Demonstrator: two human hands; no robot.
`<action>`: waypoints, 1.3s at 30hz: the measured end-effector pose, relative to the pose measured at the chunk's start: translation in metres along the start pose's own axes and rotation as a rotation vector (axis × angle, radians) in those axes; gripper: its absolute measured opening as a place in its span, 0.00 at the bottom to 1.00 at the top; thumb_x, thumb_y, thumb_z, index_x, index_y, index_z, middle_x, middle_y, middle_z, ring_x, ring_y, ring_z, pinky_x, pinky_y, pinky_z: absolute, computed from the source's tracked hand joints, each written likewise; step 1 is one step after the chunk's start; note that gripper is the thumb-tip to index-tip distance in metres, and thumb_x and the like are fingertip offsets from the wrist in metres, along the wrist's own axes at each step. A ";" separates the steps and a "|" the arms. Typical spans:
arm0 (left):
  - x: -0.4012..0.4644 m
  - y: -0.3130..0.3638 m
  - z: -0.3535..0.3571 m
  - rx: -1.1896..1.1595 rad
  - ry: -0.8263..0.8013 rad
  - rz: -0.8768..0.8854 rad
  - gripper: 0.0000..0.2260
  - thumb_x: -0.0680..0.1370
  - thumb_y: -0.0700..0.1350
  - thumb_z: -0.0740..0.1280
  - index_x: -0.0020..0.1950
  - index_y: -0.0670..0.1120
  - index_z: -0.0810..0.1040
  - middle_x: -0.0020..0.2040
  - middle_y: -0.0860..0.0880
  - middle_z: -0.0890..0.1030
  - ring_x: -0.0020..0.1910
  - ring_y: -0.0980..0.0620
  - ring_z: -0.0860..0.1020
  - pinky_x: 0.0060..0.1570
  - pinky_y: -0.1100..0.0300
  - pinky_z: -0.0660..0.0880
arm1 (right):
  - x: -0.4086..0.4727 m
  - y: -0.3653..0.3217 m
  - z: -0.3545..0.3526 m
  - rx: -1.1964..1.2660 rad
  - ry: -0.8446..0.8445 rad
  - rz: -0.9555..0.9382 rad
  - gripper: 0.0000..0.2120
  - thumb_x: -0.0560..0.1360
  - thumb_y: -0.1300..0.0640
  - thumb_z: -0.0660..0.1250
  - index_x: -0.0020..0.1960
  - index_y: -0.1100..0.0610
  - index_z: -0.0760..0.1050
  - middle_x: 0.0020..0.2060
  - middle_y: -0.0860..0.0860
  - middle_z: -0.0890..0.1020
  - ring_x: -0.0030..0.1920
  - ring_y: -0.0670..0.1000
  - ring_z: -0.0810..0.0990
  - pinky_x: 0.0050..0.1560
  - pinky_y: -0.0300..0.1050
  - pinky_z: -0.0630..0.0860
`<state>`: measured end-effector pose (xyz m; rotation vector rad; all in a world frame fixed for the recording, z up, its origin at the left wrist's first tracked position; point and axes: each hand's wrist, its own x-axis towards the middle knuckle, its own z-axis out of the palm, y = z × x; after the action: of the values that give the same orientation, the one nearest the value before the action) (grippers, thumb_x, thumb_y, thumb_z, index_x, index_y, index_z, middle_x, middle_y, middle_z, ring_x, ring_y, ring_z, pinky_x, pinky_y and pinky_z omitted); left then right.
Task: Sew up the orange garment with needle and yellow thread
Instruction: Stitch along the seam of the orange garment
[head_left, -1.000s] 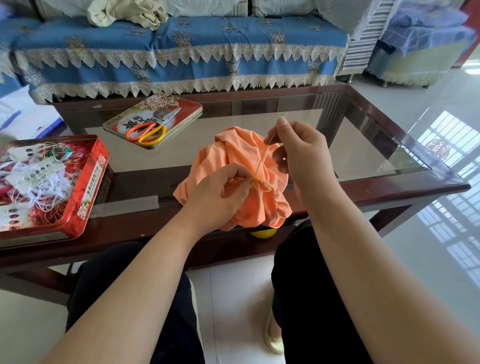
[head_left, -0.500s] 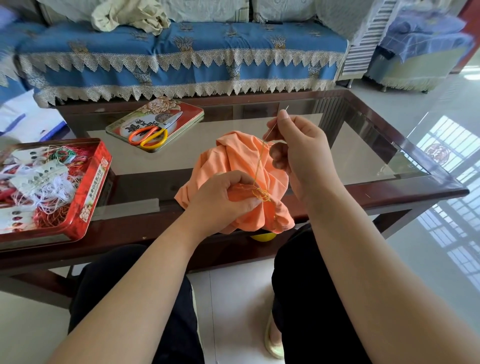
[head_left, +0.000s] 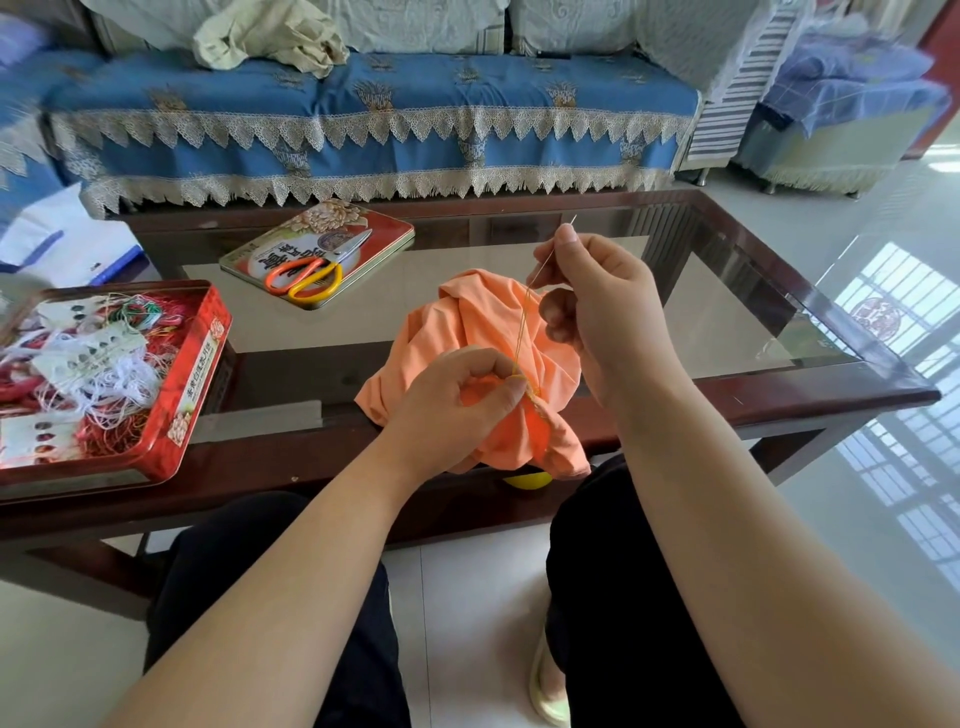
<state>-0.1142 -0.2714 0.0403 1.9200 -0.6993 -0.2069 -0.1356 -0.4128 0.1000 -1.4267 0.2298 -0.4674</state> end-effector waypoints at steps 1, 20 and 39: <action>0.000 0.000 0.000 -0.009 0.005 0.000 0.07 0.79 0.47 0.67 0.43 0.57 0.78 0.42 0.65 0.78 0.46 0.74 0.72 0.45 0.82 0.65 | 0.000 0.000 0.000 -0.003 -0.002 -0.004 0.13 0.82 0.56 0.59 0.44 0.60 0.76 0.30 0.50 0.78 0.24 0.47 0.70 0.24 0.39 0.65; -0.006 0.006 -0.013 -0.104 -0.071 -0.008 0.11 0.79 0.41 0.64 0.38 0.41 0.79 0.32 0.50 0.74 0.36 0.60 0.72 0.40 0.72 0.69 | 0.008 -0.028 0.007 -0.087 -0.012 -0.106 0.13 0.84 0.56 0.54 0.44 0.60 0.70 0.25 0.52 0.77 0.20 0.50 0.74 0.22 0.39 0.71; -0.007 0.003 -0.012 -0.132 -0.150 0.006 0.12 0.80 0.47 0.64 0.43 0.43 0.83 0.40 0.47 0.81 0.44 0.52 0.77 0.45 0.68 0.71 | 0.018 -0.036 0.007 -0.008 0.006 -0.110 0.12 0.84 0.56 0.54 0.45 0.59 0.69 0.25 0.51 0.77 0.22 0.49 0.75 0.23 0.40 0.71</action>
<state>-0.1154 -0.2592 0.0476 1.7885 -0.7719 -0.3876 -0.1232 -0.4174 0.1382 -1.4510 0.1587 -0.5612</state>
